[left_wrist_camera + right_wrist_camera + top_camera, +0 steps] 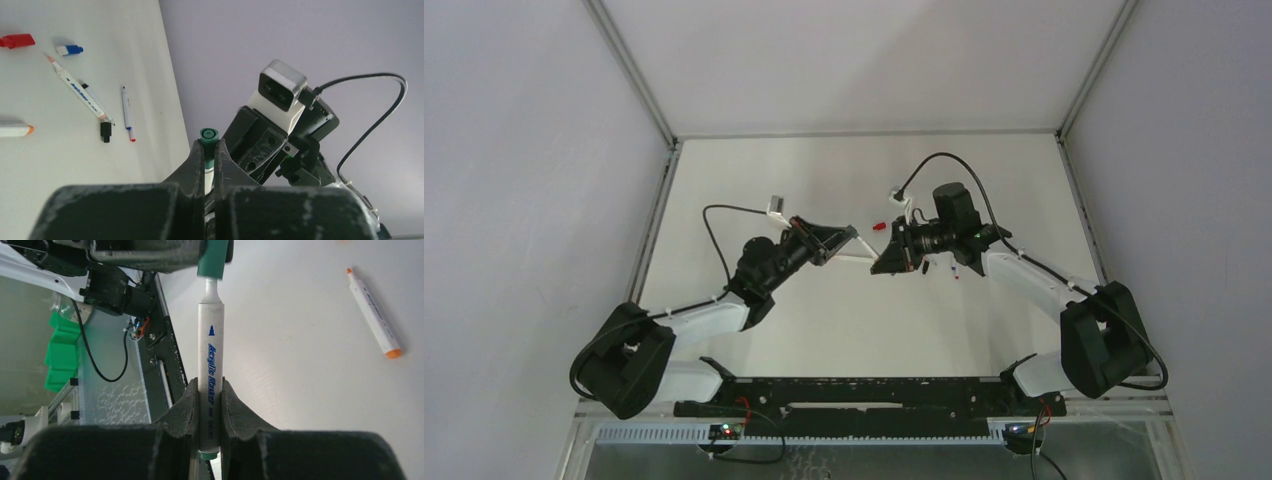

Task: Insert the pens into the pen caps
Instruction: Insert the pen into the pen cap.

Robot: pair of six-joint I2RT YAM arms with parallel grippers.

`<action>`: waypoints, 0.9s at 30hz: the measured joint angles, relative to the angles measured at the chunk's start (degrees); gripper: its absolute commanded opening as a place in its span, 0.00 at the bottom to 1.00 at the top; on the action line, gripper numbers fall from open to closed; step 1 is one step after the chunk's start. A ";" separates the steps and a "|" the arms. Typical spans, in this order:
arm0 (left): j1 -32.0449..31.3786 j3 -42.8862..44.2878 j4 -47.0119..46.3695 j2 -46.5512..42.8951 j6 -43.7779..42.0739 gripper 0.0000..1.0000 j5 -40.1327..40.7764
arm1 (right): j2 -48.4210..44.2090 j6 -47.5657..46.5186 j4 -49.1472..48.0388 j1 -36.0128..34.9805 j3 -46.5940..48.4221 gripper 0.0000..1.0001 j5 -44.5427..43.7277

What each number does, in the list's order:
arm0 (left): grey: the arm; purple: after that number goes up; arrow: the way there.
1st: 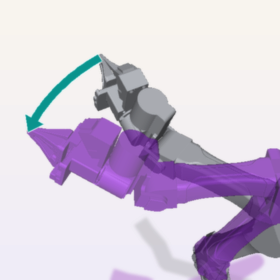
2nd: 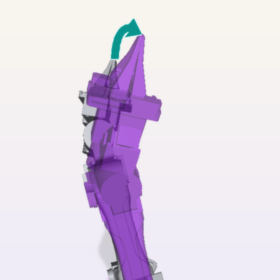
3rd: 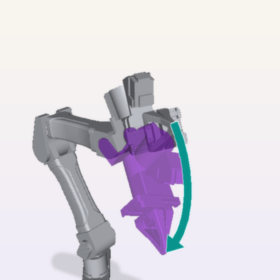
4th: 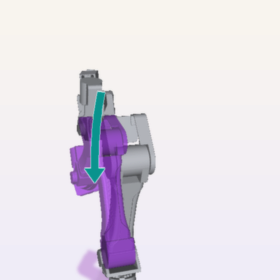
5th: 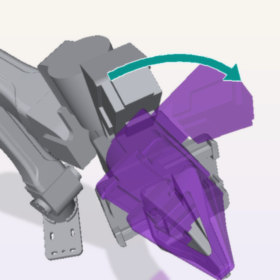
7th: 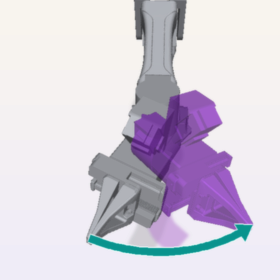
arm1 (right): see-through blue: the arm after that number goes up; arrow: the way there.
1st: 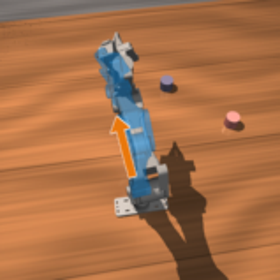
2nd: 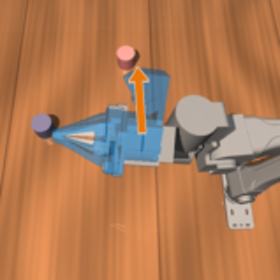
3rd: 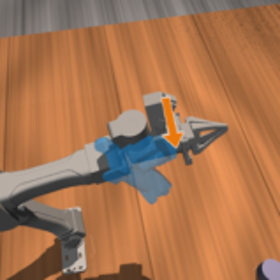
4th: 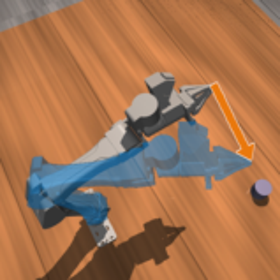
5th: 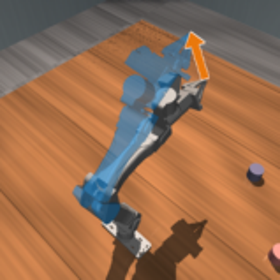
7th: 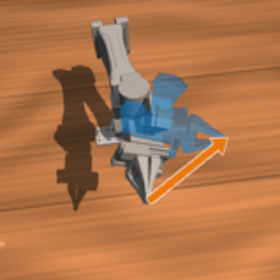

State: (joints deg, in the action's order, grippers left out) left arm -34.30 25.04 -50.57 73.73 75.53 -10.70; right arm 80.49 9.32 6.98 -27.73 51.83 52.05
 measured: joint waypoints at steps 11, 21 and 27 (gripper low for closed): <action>-1.38 3.28 0.79 1.77 -5.62 0.00 -2.49 | -0.02 4.17 -3.93 1.92 -1.27 0.00 5.07; -3.19 3.89 -6.62 0.22 -12.87 0.00 -5.16 | -3.28 7.69 -7.58 4.31 -1.66 0.00 13.40; -5.99 6.67 -7.78 -4.02 -19.26 0.00 -6.99 | -8.00 8.35 -9.42 4.87 -0.52 0.00 19.17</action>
State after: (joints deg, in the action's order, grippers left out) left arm -40.29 31.70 -58.35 69.71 56.27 -17.69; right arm 72.49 17.67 -2.44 -22.85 51.31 71.22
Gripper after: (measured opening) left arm 0.028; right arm 0.189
